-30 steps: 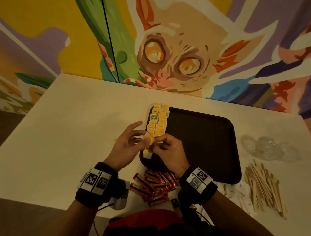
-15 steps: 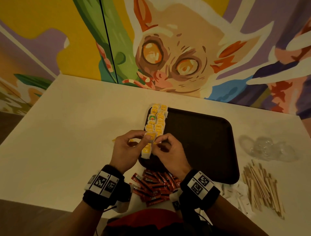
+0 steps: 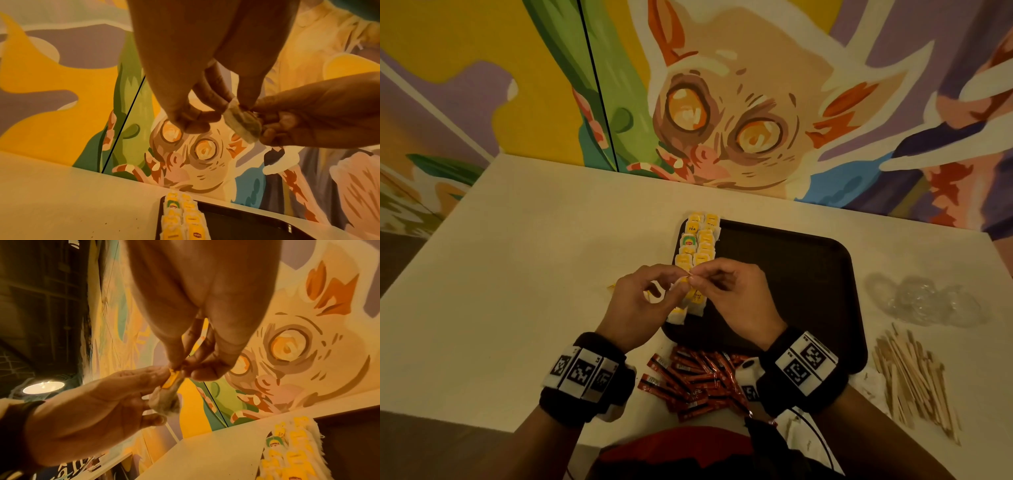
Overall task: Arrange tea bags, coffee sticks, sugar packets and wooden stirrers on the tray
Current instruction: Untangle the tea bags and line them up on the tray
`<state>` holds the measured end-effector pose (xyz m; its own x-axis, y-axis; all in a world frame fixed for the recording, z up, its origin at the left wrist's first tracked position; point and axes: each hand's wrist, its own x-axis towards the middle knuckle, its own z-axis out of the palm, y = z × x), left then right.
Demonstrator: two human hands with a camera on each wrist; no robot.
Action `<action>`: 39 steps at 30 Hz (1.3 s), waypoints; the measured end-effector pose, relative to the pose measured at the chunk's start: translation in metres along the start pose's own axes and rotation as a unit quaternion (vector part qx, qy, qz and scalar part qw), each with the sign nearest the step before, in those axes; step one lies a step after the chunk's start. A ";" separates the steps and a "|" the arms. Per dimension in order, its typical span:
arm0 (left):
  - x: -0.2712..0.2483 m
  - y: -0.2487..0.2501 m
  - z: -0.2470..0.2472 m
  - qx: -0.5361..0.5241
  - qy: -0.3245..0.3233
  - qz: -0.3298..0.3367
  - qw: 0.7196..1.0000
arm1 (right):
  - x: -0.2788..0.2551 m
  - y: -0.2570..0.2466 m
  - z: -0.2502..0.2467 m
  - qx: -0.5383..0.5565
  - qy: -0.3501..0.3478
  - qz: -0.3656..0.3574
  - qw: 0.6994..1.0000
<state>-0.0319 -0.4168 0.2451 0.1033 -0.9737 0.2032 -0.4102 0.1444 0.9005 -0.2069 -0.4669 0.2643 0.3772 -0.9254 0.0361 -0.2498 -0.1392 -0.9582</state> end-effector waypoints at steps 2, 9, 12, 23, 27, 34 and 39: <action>0.000 -0.001 0.000 0.016 -0.004 -0.003 1.000 | -0.001 -0.001 0.000 0.007 -0.004 0.000 1.000; 0.000 0.001 -0.006 0.054 -0.039 0.025 0.997 | 0.001 -0.007 -0.006 0.034 -0.015 -0.002 0.999; 0.002 0.005 -0.008 0.048 -0.051 0.061 0.996 | 0.008 -0.006 -0.010 0.040 -0.053 0.018 0.998; 0.006 0.003 -0.005 -0.062 0.031 0.035 0.997 | 0.006 0.004 0.000 0.375 -0.105 0.266 0.882; 0.006 0.000 0.000 -0.061 0.066 0.005 0.996 | -0.001 0.012 0.008 0.330 -0.089 0.224 0.913; 0.002 -0.013 0.012 -0.020 0.107 -0.038 0.993 | -0.008 0.024 0.015 0.160 -0.064 0.145 0.974; -0.004 -0.032 0.020 0.001 0.054 -0.115 0.992 | 0.000 0.055 0.018 0.010 -0.026 0.153 0.988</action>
<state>-0.0378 -0.4212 0.2079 0.2909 -0.9562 0.0332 -0.3658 -0.0791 0.9273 -0.2047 -0.4684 0.2069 0.3317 -0.9039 -0.2700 -0.3414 0.1518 -0.9276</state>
